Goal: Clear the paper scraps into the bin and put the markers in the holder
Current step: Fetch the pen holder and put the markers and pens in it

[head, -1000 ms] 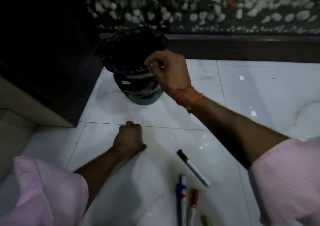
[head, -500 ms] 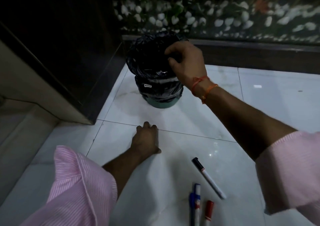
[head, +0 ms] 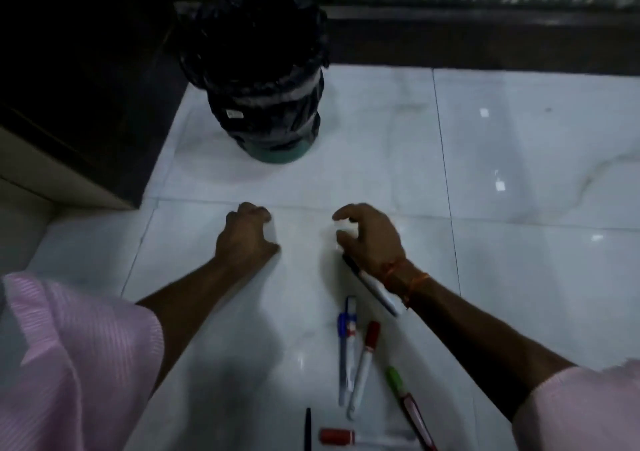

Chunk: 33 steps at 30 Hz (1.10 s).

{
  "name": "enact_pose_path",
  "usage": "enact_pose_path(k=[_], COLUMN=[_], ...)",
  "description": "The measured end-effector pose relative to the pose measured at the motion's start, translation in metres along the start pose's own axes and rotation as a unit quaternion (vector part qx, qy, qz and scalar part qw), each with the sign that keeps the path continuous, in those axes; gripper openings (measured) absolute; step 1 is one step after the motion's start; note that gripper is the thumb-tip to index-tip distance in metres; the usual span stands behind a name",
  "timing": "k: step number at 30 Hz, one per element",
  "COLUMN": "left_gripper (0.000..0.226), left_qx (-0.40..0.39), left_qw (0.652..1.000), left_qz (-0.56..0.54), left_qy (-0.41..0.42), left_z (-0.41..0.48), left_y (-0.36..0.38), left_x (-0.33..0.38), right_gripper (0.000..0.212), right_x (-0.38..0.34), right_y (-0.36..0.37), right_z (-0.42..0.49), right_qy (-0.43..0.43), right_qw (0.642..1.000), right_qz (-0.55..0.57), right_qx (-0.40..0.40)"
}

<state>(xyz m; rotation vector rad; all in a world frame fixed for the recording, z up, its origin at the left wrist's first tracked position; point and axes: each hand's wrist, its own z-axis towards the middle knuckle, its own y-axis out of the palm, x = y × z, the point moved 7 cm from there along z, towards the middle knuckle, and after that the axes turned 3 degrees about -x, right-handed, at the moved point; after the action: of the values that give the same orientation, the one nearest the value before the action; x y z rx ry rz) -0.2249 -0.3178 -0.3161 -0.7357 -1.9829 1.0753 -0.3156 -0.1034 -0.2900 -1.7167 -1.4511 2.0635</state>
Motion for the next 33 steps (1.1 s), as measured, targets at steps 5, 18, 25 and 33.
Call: enact_pose_path(k=[5, 18, 25, 33], left_gripper=[0.041, 0.034, 0.037, 0.036], left_qx=[0.005, -0.109, -0.126, -0.055], left_qw=[0.999, 0.981, 0.977, 0.975], left_qz=[-0.034, -0.098, -0.131, -0.186], left_qy=[-0.03, -0.125, -0.112, -0.108], left_z=[-0.05, -0.271, -0.381, -0.467], left_y=[0.019, -0.106, -0.291, -0.484], left_x=[0.01, 0.091, 0.175, 0.233], right_gripper=[0.03, 0.034, 0.034, 0.024], right_x=[0.02, -0.16, -0.32, -0.481], right_y=[-0.011, -0.14, -0.276, -0.422], right_z=[-0.03, -0.163, -0.216, -0.246], right_qy=[0.089, 0.206, 0.234, 0.176], right_qw=[0.996, 0.968, 0.957, 0.968], right_qz=[0.029, 0.121, 0.125, 0.153], right_qx=[-0.002, -0.082, -0.118, -0.094])
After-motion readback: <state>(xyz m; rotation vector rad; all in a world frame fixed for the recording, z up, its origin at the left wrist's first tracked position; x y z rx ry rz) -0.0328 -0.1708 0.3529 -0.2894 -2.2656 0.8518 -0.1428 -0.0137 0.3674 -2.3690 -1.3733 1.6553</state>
